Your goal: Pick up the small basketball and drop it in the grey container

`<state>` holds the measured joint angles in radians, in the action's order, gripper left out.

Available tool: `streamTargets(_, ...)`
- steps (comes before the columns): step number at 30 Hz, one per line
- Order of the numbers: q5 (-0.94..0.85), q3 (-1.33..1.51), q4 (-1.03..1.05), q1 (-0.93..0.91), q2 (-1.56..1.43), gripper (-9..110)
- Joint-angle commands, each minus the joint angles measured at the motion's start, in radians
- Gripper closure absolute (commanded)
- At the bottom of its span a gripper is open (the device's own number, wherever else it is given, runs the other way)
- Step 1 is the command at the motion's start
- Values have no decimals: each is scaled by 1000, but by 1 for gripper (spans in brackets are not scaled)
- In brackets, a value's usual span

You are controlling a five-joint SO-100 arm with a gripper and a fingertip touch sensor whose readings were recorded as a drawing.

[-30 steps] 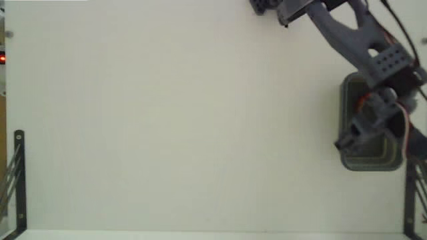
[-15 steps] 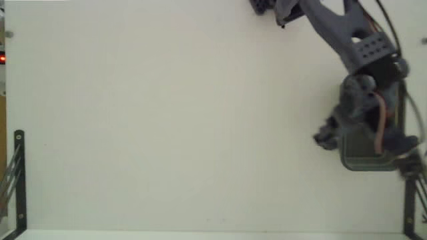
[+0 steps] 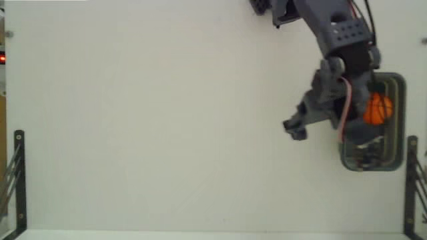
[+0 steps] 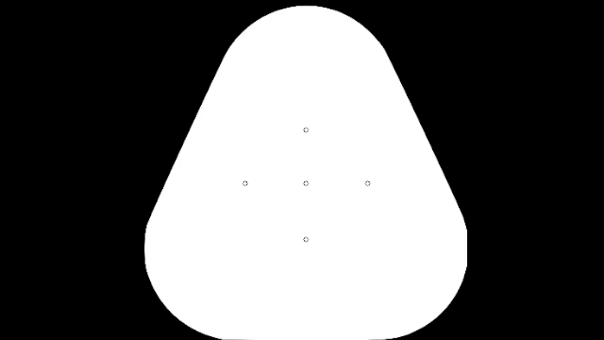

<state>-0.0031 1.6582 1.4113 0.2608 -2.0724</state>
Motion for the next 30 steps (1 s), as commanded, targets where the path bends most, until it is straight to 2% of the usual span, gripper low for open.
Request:
streamTargets(1, 3, 36, 18, -26, -101, -9)
streamTargets(30, 3, 326, 19, -249, -392, -9)
